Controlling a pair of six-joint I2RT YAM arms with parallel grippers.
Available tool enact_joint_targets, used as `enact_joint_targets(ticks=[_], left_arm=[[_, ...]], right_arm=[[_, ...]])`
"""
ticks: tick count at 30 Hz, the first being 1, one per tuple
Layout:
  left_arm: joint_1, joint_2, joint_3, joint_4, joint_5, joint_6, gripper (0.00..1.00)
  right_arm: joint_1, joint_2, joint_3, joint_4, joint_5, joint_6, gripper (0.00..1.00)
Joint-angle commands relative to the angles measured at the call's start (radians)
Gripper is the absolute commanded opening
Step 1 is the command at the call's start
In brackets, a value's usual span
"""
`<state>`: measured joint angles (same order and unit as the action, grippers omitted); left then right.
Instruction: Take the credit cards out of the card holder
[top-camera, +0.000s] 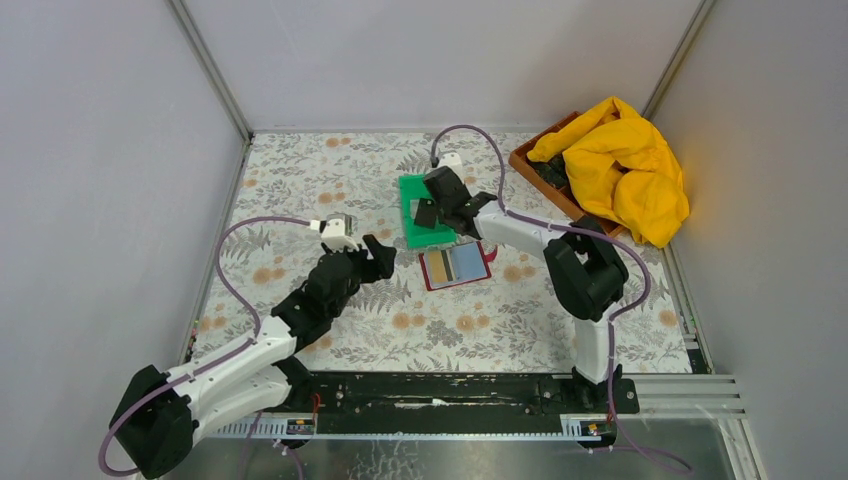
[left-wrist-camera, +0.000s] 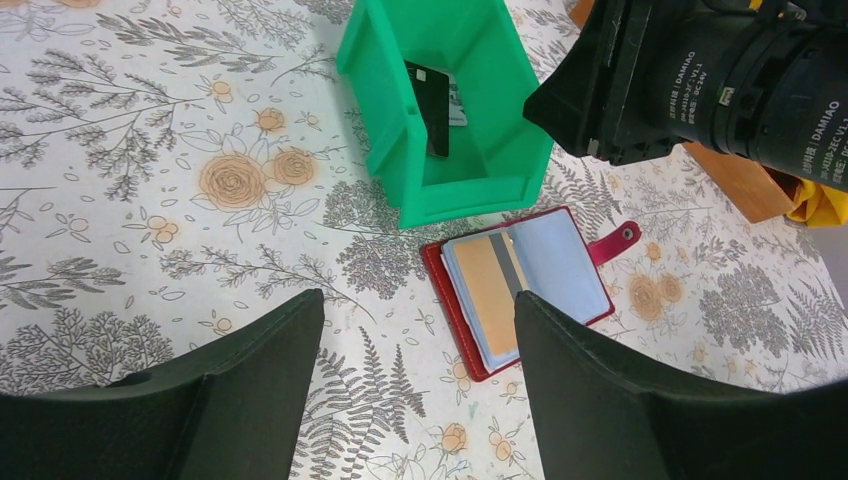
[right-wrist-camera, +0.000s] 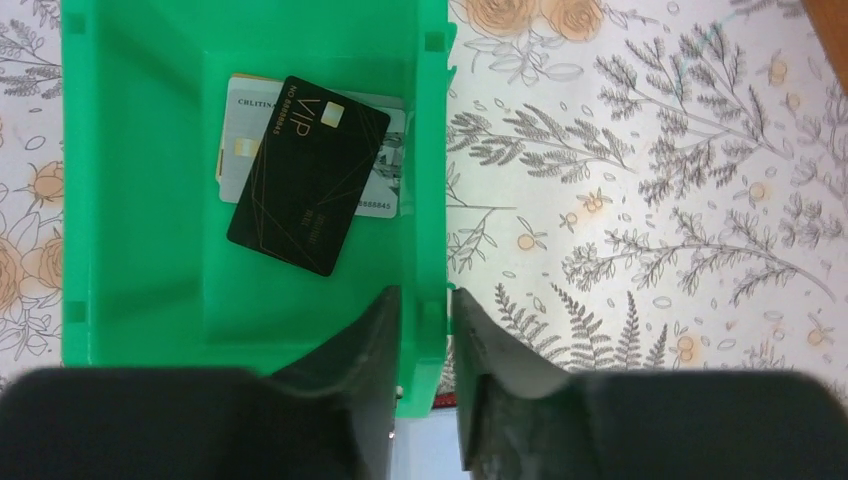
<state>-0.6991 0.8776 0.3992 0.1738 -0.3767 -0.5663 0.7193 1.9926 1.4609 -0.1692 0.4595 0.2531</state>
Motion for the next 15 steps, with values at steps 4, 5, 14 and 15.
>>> enact_joint_targets(ticks=[4, 5, 14, 15], left_arm=[[0.006, 0.028, -0.033, 0.127, 0.052, -0.009, 0.77], [0.006, 0.038, -0.039, 0.154, 0.061, -0.008, 0.77], [0.006, 0.169, -0.045, 0.269, 0.141, -0.007, 0.77], [0.006, 0.171, -0.047, 0.276, 0.141, -0.009, 0.77]], right_arm=[[-0.006, -0.185, -0.162, 0.160, -0.008, -0.001, 0.48], [-0.006, -0.198, -0.177, 0.167, -0.002, -0.004, 0.48], [-0.023, -0.282, -0.308, 0.205, 0.048, 0.024, 0.43], [-0.032, -0.287, -0.330, 0.209, 0.046, 0.036, 0.27]])
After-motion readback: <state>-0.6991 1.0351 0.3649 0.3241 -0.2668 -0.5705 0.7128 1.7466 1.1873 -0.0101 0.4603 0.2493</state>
